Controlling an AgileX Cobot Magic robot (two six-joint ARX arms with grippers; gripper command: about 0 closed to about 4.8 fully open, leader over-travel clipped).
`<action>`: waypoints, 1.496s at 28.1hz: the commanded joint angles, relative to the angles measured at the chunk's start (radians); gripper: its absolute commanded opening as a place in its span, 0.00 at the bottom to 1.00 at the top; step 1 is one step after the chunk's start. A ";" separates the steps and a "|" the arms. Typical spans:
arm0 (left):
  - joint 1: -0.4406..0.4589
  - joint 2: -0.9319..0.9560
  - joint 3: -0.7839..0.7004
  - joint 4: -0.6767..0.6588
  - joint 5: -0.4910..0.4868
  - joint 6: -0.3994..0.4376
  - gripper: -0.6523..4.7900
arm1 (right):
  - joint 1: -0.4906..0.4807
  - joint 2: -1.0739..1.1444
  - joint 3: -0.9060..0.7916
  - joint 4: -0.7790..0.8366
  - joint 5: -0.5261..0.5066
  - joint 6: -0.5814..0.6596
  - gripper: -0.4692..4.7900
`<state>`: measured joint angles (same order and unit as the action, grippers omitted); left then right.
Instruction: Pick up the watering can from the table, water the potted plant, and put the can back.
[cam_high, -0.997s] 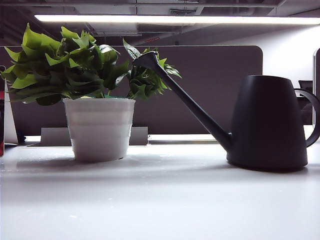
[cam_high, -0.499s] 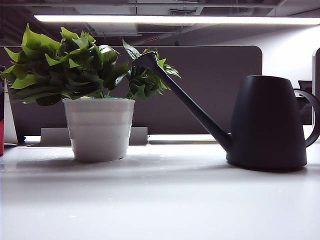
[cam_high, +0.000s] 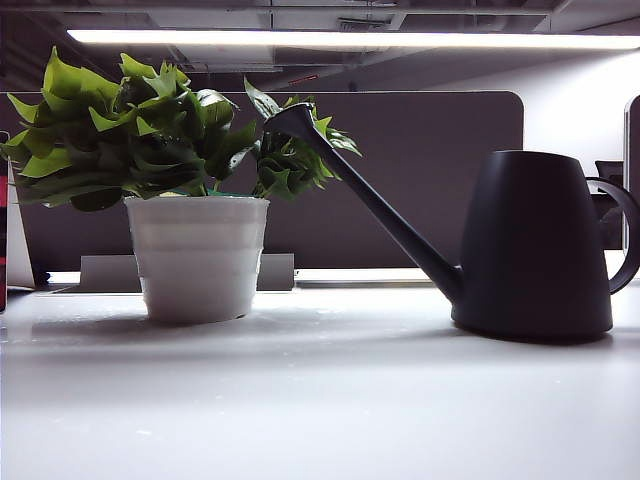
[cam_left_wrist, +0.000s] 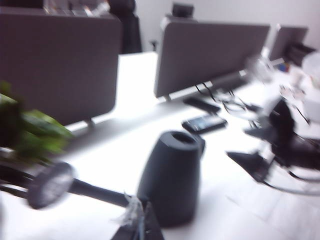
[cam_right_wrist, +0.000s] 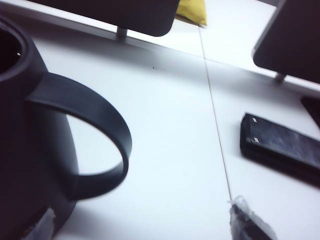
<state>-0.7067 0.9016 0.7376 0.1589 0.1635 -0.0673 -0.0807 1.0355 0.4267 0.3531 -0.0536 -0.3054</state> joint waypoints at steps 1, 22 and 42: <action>-0.017 0.059 0.003 0.015 0.061 0.007 0.11 | 0.000 0.156 0.010 0.286 0.003 -0.018 1.00; -0.018 0.075 0.004 0.015 0.009 0.008 0.11 | 0.017 0.556 0.208 0.586 -0.017 0.071 0.08; 0.380 0.030 0.297 -0.602 -0.103 0.172 0.11 | 0.133 0.510 1.129 -0.201 -0.048 -0.372 0.08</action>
<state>-0.3248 0.9337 1.0206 -0.4259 0.0902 0.0975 0.0528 1.5486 1.5116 0.0883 -0.1333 -0.6712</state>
